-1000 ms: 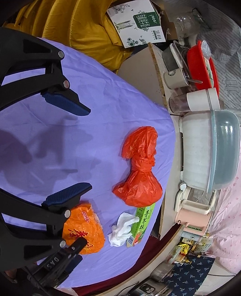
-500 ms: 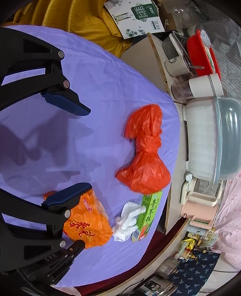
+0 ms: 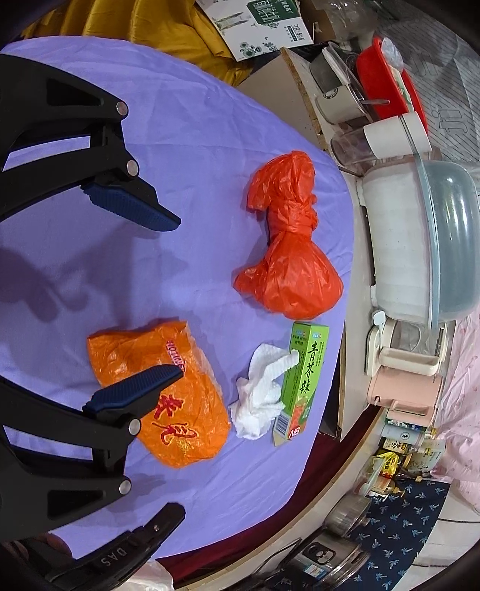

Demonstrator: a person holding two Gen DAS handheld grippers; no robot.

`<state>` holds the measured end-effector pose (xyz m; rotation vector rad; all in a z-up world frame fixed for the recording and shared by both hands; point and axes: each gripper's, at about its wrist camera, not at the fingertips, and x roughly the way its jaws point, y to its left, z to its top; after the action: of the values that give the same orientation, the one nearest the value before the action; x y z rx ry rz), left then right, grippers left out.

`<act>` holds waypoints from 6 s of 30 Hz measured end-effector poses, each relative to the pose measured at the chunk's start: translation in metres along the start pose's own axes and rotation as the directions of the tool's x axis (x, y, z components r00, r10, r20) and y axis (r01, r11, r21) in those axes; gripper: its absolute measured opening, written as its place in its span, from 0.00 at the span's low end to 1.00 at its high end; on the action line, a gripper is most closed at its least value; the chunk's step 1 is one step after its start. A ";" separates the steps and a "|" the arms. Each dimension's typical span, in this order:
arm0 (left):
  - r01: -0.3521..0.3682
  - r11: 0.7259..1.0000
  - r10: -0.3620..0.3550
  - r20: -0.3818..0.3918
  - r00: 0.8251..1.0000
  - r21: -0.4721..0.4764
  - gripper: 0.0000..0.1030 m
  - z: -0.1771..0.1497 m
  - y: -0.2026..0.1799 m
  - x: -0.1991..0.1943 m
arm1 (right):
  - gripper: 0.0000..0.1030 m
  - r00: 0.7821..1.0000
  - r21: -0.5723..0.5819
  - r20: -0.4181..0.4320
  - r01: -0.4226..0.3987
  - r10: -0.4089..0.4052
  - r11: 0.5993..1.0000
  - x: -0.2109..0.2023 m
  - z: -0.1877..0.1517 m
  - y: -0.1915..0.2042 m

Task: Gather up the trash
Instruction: 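Grasp the orange printed plastic bag with the right tool, then grasp the white tissue with the left tool, then carry the tissue and orange printed bag over the bin, then open both tools to drop the tissue and orange bag into the bin, then move both open tools back over the red bag and green carton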

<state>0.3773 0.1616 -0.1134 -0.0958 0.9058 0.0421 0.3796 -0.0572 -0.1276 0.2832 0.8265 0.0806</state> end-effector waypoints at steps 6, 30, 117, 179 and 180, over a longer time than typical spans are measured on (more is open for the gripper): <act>-0.027 0.999 0.027 -0.016 0.999 0.021 0.69 -0.007 -0.002 0.009 | 0.62 0.999 -0.005 -0.022 -0.047 0.047 0.999 0.018 -0.002 0.015; -0.023 0.999 0.024 -0.029 0.999 0.039 0.68 -0.003 -0.016 0.020 | 0.06 0.999 -0.074 -0.008 0.051 -0.051 0.996 0.023 -0.008 0.010; 0.382 0.767 -0.410 -0.065 0.910 0.515 0.10 -0.140 -0.415 -0.173 | 0.05 0.869 0.457 0.253 0.282 -0.426 0.844 -0.321 -0.074 -0.338; 0.246 0.908 -0.288 0.079 0.954 0.339 0.54 -0.069 -0.277 -0.162 | 0.41 0.924 0.246 0.274 0.200 -0.266 0.948 -0.265 -0.028 -0.194; 0.239 0.913 -0.280 0.082 0.956 0.330 0.54 -0.066 -0.270 -0.160 | 0.41 0.928 0.235 0.271 0.195 -0.256 0.952 -0.261 -0.027 -0.186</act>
<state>0.2478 -0.1127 -0.0098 0.0865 0.7546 -0.3436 0.1763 -0.2771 -0.0108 0.3807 0.5604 -0.2616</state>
